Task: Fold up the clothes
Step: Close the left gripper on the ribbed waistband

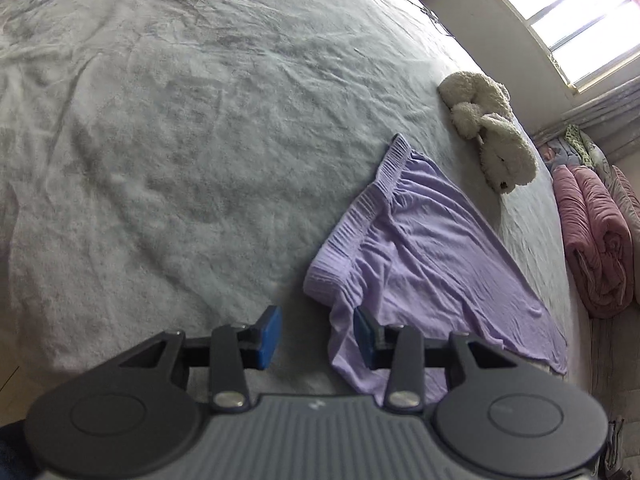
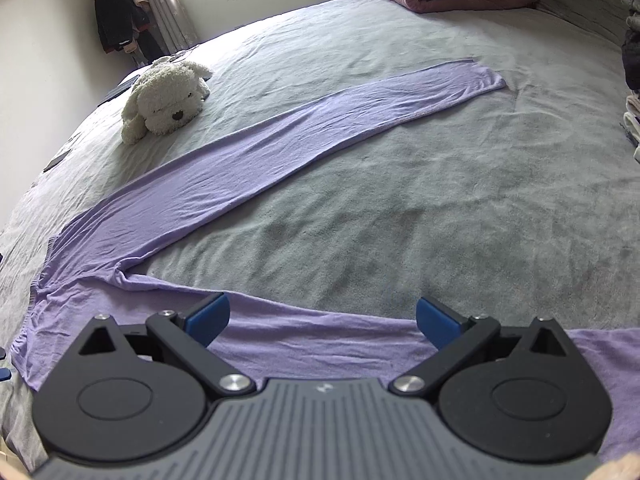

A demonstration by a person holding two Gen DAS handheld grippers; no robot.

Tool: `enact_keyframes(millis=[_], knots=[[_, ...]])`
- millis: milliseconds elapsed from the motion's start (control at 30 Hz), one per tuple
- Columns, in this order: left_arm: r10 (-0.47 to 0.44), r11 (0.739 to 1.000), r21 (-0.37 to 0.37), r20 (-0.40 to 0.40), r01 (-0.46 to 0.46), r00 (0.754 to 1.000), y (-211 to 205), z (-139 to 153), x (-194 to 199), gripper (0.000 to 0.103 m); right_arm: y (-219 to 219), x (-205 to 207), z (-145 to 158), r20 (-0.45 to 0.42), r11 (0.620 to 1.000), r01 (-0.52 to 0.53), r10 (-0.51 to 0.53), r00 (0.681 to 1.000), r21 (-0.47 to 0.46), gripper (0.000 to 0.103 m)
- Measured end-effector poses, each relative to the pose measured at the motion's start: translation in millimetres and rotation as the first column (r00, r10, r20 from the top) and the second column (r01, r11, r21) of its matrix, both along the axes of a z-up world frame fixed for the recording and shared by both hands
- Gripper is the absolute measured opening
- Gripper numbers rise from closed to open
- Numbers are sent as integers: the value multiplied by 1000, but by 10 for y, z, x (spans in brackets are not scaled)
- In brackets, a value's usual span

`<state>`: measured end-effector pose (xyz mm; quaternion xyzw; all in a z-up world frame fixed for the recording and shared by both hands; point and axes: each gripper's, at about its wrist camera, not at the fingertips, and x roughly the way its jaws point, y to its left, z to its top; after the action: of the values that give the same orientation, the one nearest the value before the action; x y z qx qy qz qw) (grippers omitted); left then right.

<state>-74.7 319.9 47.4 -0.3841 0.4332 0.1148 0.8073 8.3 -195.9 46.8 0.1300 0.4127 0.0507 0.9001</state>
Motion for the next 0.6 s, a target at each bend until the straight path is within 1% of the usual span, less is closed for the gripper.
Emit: enact_keyframes(millis=[100,133,233,333,433,467,500,533,600], knots=[[73,995,-58,-46,-75,996,18,-136,12,40,13,-32,1,0,1000,-4,4,1000,-5,101],[88,994,-61,-44,-90,995,13,-146,16,40,24,-36,1,0,1000,-7,7,1000,-5,101],[140,989,-58,7,-139,990,43,-135,59,41,53,-44,10,1,1000,-15,15,1000,-5,101],[148,987,-77,40,-144,988,57,-166,146,42,72,-53,24,3,1000,-22,22,1000,-5,101],[125,991,-49,45,-123,991,-21,-187,198,41,76,-82,50,10,1000,-23,23,1000,-7,101],[120,992,-32,42,-119,992,-39,-187,205,38,71,-93,63,13,1000,-23,23,1000,-9,101],[117,993,-10,38,-117,992,-49,-184,207,31,58,-109,89,19,1000,-21,21,1000,-15,101],[119,993,1,35,-119,992,-45,-186,205,27,34,-132,123,29,1000,-15,16,999,-23,101],[125,992,-1,37,-125,992,-13,-194,196,23,-38,-194,194,54,999,1,2,999,-42,101]])
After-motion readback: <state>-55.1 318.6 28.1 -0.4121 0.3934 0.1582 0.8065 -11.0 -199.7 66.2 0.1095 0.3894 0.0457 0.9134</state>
